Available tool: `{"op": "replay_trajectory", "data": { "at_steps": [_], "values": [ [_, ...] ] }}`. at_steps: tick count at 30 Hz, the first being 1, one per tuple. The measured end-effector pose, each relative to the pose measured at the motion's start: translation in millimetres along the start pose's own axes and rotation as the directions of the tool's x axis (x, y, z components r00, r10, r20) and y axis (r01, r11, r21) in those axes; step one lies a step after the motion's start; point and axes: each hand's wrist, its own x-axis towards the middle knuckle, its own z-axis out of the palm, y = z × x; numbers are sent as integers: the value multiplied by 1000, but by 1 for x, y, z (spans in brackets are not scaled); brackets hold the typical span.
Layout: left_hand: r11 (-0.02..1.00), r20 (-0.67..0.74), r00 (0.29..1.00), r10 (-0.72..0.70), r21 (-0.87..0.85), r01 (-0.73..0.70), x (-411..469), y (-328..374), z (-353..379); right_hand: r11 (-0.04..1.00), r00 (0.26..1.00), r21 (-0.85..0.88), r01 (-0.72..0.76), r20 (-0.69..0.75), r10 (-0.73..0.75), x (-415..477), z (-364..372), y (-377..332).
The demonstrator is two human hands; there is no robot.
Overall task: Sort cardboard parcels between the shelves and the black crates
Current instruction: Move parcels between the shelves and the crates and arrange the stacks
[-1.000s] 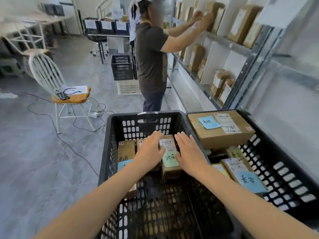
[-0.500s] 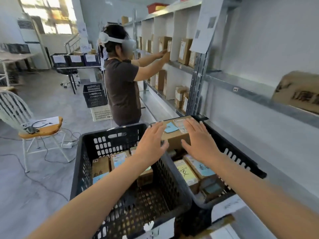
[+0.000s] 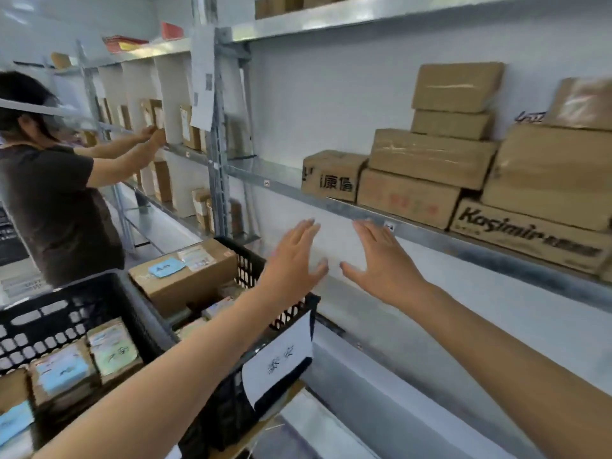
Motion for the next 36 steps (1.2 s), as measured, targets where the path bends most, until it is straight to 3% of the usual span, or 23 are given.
{"op": "replay_trajectory", "data": {
  "at_steps": [6,13,20,27,30,33,36],
  "values": [
    [982,6,984,176,-77,-175,31,97,38,984,981,-54,-167,-109,160,-63,-72,72],
    [889,7,923,385,-272,-369,63,220,82,928,925,-164,-335,-244,291,-140,-148,139],
    [814,64,867,495,-382,-437,65,309,130,807,811,-205,-554,-351,468,-202,-207,196],
    [865,160,879,450,-322,-385,87,352,152,701,707,-174,-691,-361,608,-239,-237,243],
    [903,242,896,371,-320,-287,91,368,156,653,622,-2,-757,-309,720,-242,-247,257],
    [903,218,934,284,-390,-183,90,382,157,485,462,429,-762,-164,871,-241,-253,265],
    [865,173,965,195,-494,-86,86,392,158,359,348,611,-705,-143,927,-244,-252,275]
  ]
}}
